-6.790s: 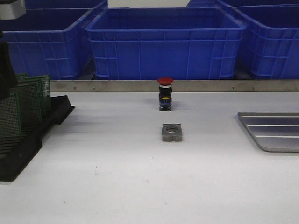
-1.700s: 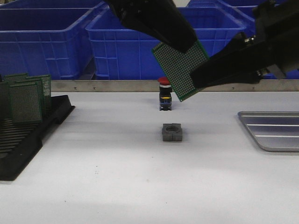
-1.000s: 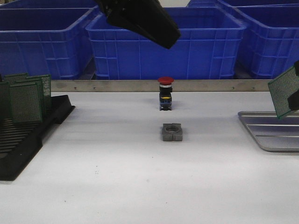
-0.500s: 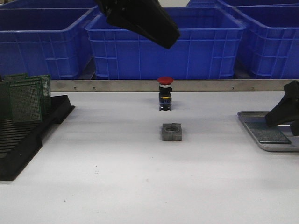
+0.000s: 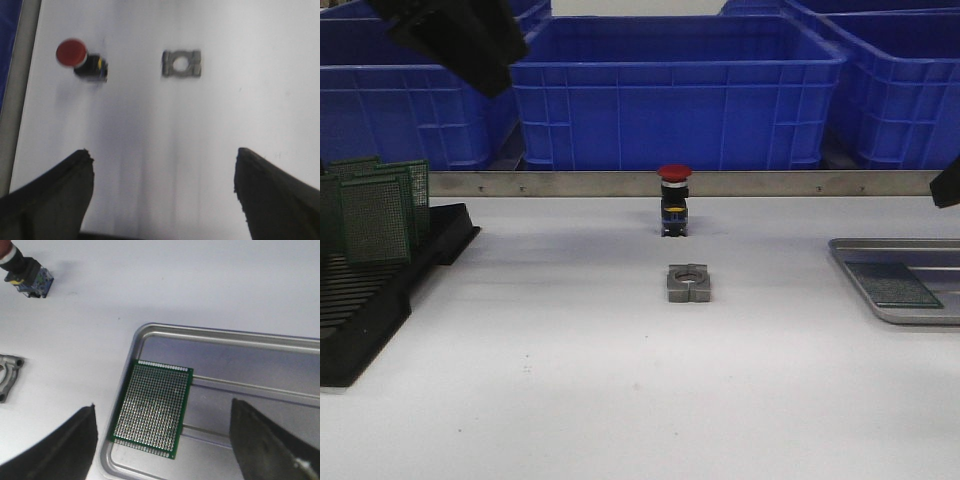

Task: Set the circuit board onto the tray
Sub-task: 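Lower the left gripper into the rack and grasp another green board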

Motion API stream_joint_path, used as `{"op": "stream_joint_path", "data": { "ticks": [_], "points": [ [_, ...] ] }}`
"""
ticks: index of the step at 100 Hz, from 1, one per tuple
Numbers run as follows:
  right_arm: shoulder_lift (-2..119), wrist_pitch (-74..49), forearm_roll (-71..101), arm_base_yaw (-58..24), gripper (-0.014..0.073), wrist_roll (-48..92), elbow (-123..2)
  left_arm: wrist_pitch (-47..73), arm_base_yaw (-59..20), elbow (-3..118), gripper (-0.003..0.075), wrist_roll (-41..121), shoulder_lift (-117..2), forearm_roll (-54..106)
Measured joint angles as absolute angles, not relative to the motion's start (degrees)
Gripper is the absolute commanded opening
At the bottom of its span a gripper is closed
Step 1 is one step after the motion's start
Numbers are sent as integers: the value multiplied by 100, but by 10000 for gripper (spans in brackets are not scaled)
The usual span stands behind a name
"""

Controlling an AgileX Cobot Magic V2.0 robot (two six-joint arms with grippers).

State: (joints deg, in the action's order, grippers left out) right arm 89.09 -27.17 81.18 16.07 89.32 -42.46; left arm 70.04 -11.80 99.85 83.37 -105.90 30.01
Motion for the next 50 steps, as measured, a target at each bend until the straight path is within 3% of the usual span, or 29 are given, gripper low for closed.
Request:
{"op": "stream_joint_path", "data": {
  "ticks": [50],
  "points": [
    [8822, -2927, 8107, 1607, 567, 8932, -4246, 7027, 26, 9249, 547, 8329, -10590, 2508]
  ]
}}
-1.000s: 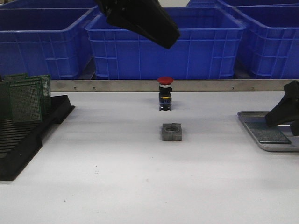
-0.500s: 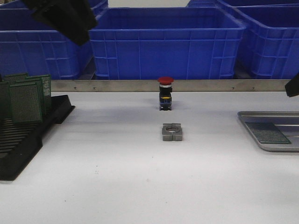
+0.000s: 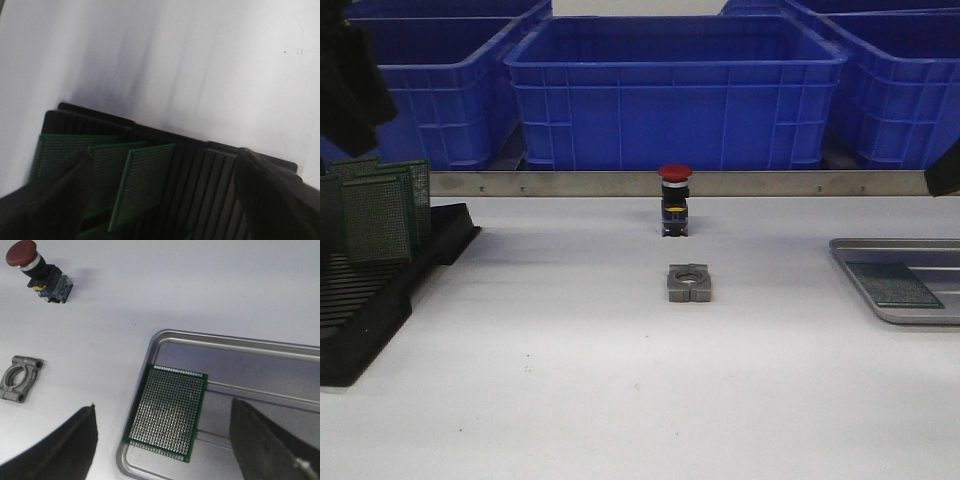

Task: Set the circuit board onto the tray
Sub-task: 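Lower the left gripper into the rack and grasp another green board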

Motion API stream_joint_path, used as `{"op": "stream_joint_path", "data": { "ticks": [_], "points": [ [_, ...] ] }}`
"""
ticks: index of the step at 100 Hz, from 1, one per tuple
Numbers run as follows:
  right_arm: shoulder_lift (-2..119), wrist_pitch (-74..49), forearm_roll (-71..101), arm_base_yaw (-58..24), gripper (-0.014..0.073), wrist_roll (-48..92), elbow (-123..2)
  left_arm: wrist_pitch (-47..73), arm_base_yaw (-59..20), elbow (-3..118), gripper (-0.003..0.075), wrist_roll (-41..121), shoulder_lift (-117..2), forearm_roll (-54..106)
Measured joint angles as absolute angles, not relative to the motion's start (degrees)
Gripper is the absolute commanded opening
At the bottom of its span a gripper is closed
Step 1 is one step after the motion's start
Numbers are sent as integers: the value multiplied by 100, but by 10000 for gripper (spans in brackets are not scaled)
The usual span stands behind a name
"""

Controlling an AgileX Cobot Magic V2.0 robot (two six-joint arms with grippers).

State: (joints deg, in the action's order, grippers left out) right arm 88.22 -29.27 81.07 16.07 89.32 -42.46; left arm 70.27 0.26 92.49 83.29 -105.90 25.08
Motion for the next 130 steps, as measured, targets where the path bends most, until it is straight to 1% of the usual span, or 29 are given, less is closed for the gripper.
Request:
{"op": "stream_joint_path", "data": {
  "ticks": [22, 43, 70, 74, 79, 82, 84, 96, 98, 99, 100, 102, 130],
  "points": [
    [8822, -2951, 8163, 1607, 567, 8932, -4246, 6928, 103, 8907, 547, 8325, -10655, 2485],
    [8822, -2951, 8163, 1607, 567, 8932, -4246, 6607, 103, 8898, 547, 8325, -10951, 2477],
    [8822, -2964, 8163, 1607, 567, 8932, -4246, 6540, 103, 8898, 538, 8315, -11163, 2463],
    [8822, -2964, 8163, 1607, 567, 8932, -4246, 6540, 103, 8898, 505, 8315, -11163, 2463],
    [8822, -2976, 8163, 1607, 567, 8932, -4246, 6572, 103, 8898, 437, 8315, -11163, 2463],
    [8822, -2987, 8163, 1607, 567, 8932, -4246, 6598, 103, 8898, 374, 8315, -11163, 2463],
    [8822, -2987, 8163, 1607, 567, 8932, -4246, 6615, 114, 8898, 346, 8315, -11163, 2463],
    [8822, -2999, 8163, 1607, 567, 8932, -4246, 6668, 113, 8898, 83, 8315, -11163, 2463],
    [8822, -2999, 8163, 1607, 567, 8932, -4246, 6668, 113, 8898, 56, 8315, -11163, 2463],
    [8822, -2999, 8163, 1607, 567, 8932, -4246, 6668, 113, 8898, 16, 8315, -11163, 2463],
    [8822, -2999, 8163, 1607, 567, 8932, -4246, 6672, 113, 8898, 16, 8315, -11163, 2463],
    [8822, -2999, 8163, 1607, 567, 8932, -4246, 6672, 113, 8898, -20, 8315, -11163, 2463],
    [8822, -3114, 8177, 1607, 567, 8932, -4246, 6728, 113, 8927, -20, 8444, -11163, 2422]
  ]
}}
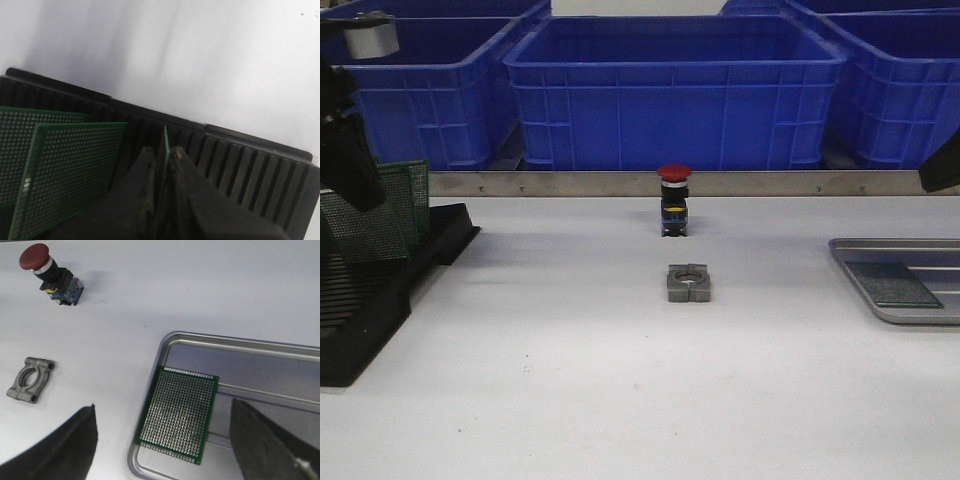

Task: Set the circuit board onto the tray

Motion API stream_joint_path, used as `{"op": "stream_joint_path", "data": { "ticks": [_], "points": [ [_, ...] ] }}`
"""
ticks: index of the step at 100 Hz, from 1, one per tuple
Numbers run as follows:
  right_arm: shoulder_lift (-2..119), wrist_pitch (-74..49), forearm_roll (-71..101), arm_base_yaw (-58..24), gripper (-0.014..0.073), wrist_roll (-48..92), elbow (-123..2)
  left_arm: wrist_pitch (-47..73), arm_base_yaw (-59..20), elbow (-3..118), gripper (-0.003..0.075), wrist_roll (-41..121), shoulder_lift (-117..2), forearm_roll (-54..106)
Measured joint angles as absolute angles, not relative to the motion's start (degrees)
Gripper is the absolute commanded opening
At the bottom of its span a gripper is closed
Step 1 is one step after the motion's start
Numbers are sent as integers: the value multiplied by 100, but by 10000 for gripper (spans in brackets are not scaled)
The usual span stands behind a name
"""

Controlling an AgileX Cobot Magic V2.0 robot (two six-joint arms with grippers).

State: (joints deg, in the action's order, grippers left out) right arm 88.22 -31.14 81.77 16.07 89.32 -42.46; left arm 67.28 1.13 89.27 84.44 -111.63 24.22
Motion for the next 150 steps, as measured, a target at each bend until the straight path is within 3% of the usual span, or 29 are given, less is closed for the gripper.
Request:
{"op": "stream_joint_path", "data": {
  "ticks": [49, 79, 120, 135, 150],
  "points": [
    [8692, -4370, 8270, 1333, 567, 10266, -4294, 6956, -265, 9477, -20, 8336, -11049, 2829],
    [8615, -4607, 8280, 57, 567, 11813, -4498, 6965, -1433, 9520, -20, 8323, -10973, 3301],
    [8615, -4032, 8803, -1434, 563, 12036, -4544, 6968, -2552, 9520, -20, 8323, -10973, 4105],
    [8643, -3970, 9053, -1583, 499, 12046, -4553, 6968, -2637, 9520, -20, 8323, -10973, 4482],
    [8834, -3791, 9104, -1581, 317, 12046, -4553, 6968, -2649, 9520, -20, 8323, -10973, 4618]
  ]
}}
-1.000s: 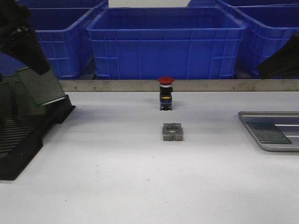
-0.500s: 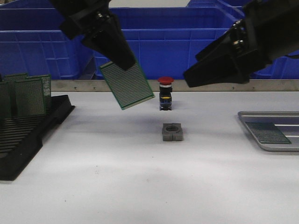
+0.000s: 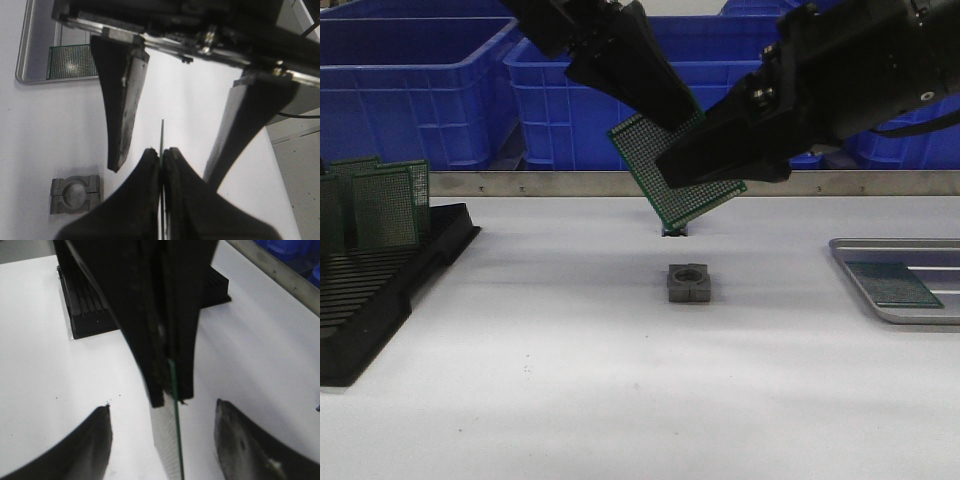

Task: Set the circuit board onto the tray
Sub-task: 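Grasp the second board with the right gripper and release the left gripper, then lower the second board onto the tray beside the first and open the right gripper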

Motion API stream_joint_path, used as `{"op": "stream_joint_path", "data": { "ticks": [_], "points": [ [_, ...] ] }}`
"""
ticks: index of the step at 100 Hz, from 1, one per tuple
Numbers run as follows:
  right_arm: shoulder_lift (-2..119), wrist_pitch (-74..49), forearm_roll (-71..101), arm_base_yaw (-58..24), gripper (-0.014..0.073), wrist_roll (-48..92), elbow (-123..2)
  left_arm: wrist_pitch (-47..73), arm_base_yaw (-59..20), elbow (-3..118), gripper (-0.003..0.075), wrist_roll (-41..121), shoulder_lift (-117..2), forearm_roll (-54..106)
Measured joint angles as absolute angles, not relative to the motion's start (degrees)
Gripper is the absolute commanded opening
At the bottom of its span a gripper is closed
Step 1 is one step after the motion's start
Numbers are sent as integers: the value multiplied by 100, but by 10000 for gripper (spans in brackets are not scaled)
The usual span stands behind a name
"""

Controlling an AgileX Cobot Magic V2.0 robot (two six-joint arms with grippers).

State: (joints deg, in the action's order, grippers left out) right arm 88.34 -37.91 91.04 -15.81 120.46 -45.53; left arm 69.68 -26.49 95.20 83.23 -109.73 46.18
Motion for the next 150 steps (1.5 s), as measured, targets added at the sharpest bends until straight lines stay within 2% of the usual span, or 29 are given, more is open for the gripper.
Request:
{"op": "stream_joint_path", "data": {
  "ticks": [15, 25, 35, 42, 49, 54, 61, 64, 68, 94, 116, 134, 139, 144, 150],
  "points": [
    [9039, -3769, 9103, -1581, 32, 11920, -4553, 6968, -2649, 9520, -20, 8323, -10973, 4647],
    [9077, -3813, 9101, -1581, -128, 11822, -4553, 6978, -2649, 9520, -20, 8358, -10973, 4647],
    [9086, -3911, 9037, -1595, -119, 11822, -4553, 7014, -2649, 9520, -8, 8433, -10973, 4637],
    [9086, -3919, 9037, -1595, -120, 11808, -4553, 7014, -2649, 9520, 62, 8442, -10973, 4637],
    [9086, -3919, 9049, -1595, -120, 11660, -4553, 7002, -2649, 9520, 203, 8427, -10973, 4647],
    [9086, -3879, 9083, -1595, -120, 11490, -4553, 6980, -2649, 9520, 354, 8392, -10973, 4656],
    [9086, -3779, 9088, -1595, -120, 11251, -4553, 6980, -2649, 9520, 524, 8382, -10973, 4656],
    [9086, -3735, 9091, -1595, -120, 11164, -4553, 6980, -2649, 9520, 580, 8359, -10973, 4656],
    [9086, -3690, 9101, -1595, -120, 11038, -4553, 6980, -2649, 9520, 614, 8298, -10973, 4656],
    [9086, -3420, 8627, -1250, -121, 9455, -4553, 6992, -2412, 9834, 617, 7911, -10973, 4497],
    [9182, -3401, 7950, 217, -121, 7884, -4553, 6992, -2034, 10011, 617, 7680, -10960, 4427],
    [9572, -3502, 7607, 1291, -111, 7497, -4571, 6992, -2010, 10011, 617, 7603, -10960, 4414],
    [9749, -3502, 7582, 1395, -74, 7458, -4614, 6992, -2010, 10011, 617, 7596, -10960, 4414],
    [9928, -3511, 7540, 1430, 6, 7445, -4688, 7001, -2010, 10011, 617, 7596, -10960, 4414],
    [10123, -3524, 7445, 1430, 179, 7434, -4795, 7001, -2010, 10011, 617, 7591, -10960, 4414]
  ]
}}
